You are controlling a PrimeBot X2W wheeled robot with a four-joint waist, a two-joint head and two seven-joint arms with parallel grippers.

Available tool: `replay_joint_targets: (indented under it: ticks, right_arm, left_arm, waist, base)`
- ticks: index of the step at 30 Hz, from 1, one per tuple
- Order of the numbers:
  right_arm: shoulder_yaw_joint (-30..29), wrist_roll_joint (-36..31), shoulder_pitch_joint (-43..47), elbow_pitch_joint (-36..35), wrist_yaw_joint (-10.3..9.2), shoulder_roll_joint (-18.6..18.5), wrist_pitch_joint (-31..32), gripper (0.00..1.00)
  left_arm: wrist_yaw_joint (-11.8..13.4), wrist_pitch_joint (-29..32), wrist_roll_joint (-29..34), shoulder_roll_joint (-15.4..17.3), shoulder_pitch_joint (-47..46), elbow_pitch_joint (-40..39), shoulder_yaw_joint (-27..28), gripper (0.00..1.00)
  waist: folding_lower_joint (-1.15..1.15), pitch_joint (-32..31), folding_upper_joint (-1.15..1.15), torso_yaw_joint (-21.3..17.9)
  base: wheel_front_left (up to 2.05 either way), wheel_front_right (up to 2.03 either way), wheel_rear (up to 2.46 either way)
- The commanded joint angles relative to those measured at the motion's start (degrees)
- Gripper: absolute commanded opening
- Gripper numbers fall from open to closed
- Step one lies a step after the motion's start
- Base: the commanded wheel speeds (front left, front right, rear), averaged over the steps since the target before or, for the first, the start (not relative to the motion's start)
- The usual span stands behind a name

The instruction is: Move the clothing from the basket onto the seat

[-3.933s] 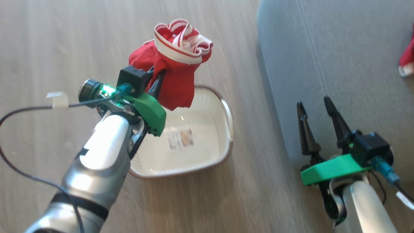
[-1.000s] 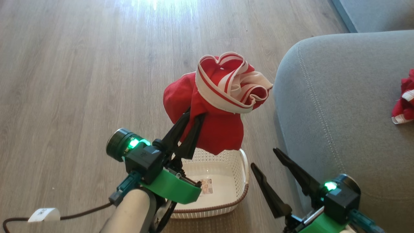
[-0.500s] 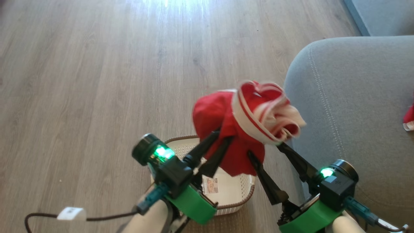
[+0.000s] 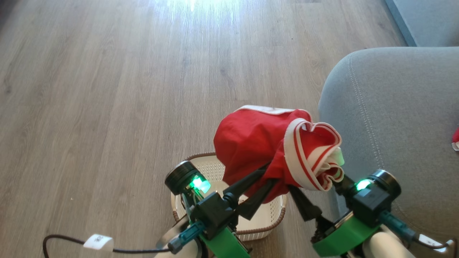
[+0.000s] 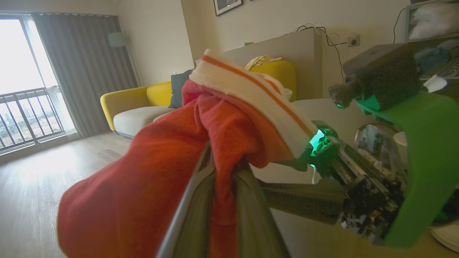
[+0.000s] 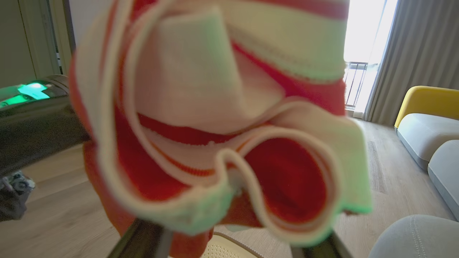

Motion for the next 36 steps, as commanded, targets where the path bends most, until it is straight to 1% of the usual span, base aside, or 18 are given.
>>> replay_joint_targets:
  ticks: [1,6,14,15,16,17,22,31,32,33,34,35,36]
  right_arm:
    - [2.2,-0.8,-2.9,-2.3,-0.01,-1.1,-0.5,1.0]
    - [7.1,-1.0,-4.6,-3.2,-0.01,-2.1,-0.5,1.0]
    - [8.6,-1.6,-5.7,-2.3,-0.01,-0.4,-0.5,1.0]
    - [8.7,-1.5,-5.8,-2.2,-0.01,-0.1,-0.5,0.97]
    - [8.7,-1.8,-6.0,-2.2,-0.01,0.1,-0.5,0.42]
    - [8.6,-2.0,-6.1,-2.1,-0.01,0.4,-0.5,0.0]
    - [6.6,-1.6,-5.5,-2.8,-0.01,2.3,-0.5,0.0]
    - [2.8,-2.8,-3.9,-4.1,-0.01,5.2,-0.5,0.0]
    - [2.4,-3.1,-3.8,-4.4,-0.01,5.5,-0.5,0.0]
    - [1.9,-3.4,-3.7,-4.8,-0.01,5.8,-0.5,0.0]
    - [1.5,-3.8,-3.6,-5.2,-0.01,6.1,-0.5,0.0]
    - [0.9,-4.2,-3.4,-5.5,-0.01,6.4,-0.5,0.0]
    - [0.3,-4.8,-3.3,-5.7,-0.01,6.7,-0.5,0.0]
  left_arm:
    - [-0.1,-0.7,-0.9,0.2,-1.6,-1.5,1.4,0.0]
    - [-0.1,-0.7,-2.0,0.3,-1.6,-0.4,1.0,0.0]
    - [-0.1,-0.7,-2.4,0.0,-1.9,0.0,-0.2,0.0]
    - [-0.1,-0.7,-2.4,0.0,-2.0,0.1,-0.4,0.0]
    - [-0.1,-0.7,-2.5,0.0,-2.1,0.2,-0.6,0.0]
    - [-0.1,-0.7,-2.5,0.0,-2.1,0.3,-0.7,0.0]
    - [-0.1,-0.7,-2.7,-0.1,-2.1,0.7,-0.4,0.0]
    - [-0.1,-0.7,-2.5,-0.3,-1.9,0.6,1.5,0.0]
    - [-0.1,-0.7,-2.4,-0.3,-1.8,0.6,1.7,0.04]
    - [-0.1,-0.7,-2.2,-0.4,-1.8,0.4,2.1,0.34]
    - [-0.1,-0.7,-2.0,-0.5,-1.7,0.2,2.4,0.86]
    - [-0.1,-0.7,-1.8,-0.6,-1.6,0.1,2.6,1.0]
    - [-0.1,-0.7,-1.7,-0.7,-1.6,0.0,2.7,1.0]
  waist:
    - [0.0,-0.1,0.0,0.0]
    - [0.0,-0.4,0.0,-0.1]
    - [0.0,-0.1,0.0,0.2]
    - [0.0,-0.1,0.0,0.3]
    - [0.0,-0.1,0.0,0.4]
    - [0.0,0.0,0.0,0.5]
    - [0.0,0.1,0.0,1.0]
    - [0.0,0.1,0.0,1.1]
    - [0.0,0.1,0.0,1.1]
    - [0.0,0.1,0.0,1.1]
    - [0.0,0.2,0.0,1.0]
    - [0.0,0.2,0.0,0.9]
    - [0.0,0.2,0.0,0.8]
  base:
    - [0.0,0.0,0.0]
    - [0.0,0.0,0.0]
    - [0.0,0.0,0.0]
    - [0.0,0.0,0.0]
    - [0.0,0.0,0.0]
    - [0.0,0.0,0.0]
    - [0.0,0.0,0.0]
    - [0.0,0.0,0.0]
    - [0.0,0.0,0.0]
    - [0.0,0.0,0.0]
    - [0.0,0.0,0.0]
    - [0.0,0.0,0.0]
    - [0.0,0.0,0.0]
